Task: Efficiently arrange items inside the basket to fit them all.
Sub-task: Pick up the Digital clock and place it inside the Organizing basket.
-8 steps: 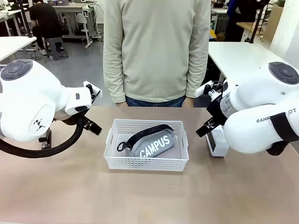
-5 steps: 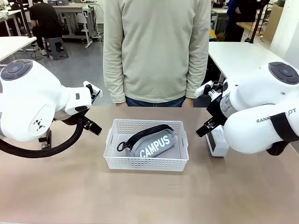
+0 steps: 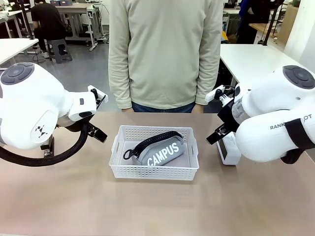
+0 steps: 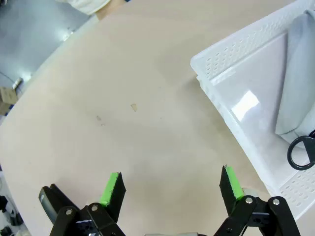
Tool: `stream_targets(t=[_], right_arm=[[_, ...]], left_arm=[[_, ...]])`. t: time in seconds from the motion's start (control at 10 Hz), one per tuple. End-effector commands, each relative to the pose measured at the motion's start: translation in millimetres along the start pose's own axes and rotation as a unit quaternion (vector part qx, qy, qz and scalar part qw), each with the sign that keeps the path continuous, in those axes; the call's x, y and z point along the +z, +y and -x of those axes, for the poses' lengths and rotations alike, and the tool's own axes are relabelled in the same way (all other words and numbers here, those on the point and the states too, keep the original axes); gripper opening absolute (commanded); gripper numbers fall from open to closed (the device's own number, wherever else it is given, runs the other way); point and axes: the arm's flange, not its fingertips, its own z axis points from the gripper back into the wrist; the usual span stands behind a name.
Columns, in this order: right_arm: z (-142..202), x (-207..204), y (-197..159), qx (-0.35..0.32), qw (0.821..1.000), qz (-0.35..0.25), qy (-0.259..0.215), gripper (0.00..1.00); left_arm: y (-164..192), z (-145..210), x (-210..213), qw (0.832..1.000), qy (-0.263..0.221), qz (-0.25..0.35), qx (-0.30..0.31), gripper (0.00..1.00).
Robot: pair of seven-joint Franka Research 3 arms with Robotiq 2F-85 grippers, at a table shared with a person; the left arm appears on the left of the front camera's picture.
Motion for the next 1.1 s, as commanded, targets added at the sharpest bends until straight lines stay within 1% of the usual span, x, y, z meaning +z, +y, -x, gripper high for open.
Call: stream_targets(t=[0.0, 0.8, 0.9, 1.0], right_arm=[[-0.1, 0.3, -0.1, 0.000, 1.000, 0.000, 0.000, 1.00], [0.0, 0.0, 0.0, 0.000, 1.000, 0.000, 0.000, 1.00], [-1.5, 16.6, -2.4, 0.028, 0.999, -0.038, 0.000, 1.00], [-4.0, 41.2, -9.8, 0.008, 0.998, -0.063, -0.017, 1.00]], left_arm=[[-0.1, -0.1, 0.1, 1.000, 0.000, 0.000, 0.000, 1.00], [-0.1, -0.1, 0.1, 1.000, 0.000, 0.000, 0.000, 1.00], [0.0, 0.0, 0.0, 1.000, 0.000, 0.000, 0.000, 1.00], [5.2, -4.5, 22.4, 0.999, -0.020, 0.015, 0.033, 1.00]])
